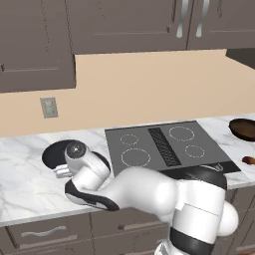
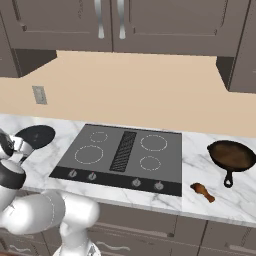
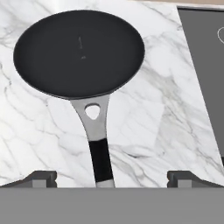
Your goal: Place both pans onto different burners. Then place the tomato and the chicken drumstick on different pans.
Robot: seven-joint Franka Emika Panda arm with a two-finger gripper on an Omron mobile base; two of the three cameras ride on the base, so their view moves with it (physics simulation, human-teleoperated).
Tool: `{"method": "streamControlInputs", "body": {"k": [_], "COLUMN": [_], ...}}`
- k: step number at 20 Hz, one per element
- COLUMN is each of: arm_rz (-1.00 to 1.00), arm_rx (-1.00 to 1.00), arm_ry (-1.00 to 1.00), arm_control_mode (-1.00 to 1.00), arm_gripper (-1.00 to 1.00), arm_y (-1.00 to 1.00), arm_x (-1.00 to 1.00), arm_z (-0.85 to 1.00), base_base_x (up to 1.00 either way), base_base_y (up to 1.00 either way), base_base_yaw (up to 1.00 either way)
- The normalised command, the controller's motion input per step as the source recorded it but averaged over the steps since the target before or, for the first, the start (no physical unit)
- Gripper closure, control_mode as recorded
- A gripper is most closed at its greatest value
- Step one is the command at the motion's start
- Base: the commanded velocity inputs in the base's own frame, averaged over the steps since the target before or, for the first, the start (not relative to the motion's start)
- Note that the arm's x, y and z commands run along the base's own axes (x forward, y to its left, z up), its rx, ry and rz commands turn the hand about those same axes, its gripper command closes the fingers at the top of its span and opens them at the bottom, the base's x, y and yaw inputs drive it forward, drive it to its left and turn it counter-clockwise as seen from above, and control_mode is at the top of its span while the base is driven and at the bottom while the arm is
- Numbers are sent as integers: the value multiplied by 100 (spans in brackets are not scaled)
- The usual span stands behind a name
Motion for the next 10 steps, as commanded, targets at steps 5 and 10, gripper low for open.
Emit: {"method": "streamControlInputs", "body": {"k": [5,10], "arm_rz": [-2,-2], "arm_rx": [0,0], "arm_ry": [0,0], "arm_control_mode": [-100,-100], "arm_gripper": [-100,-100], "arm_y": [8,4], "arm_x": [21,21], "arm_z": [-18,-11], "base_base_x": [0,0], "base_base_y": [0,0], "base_base_yaw": [0,0]}}
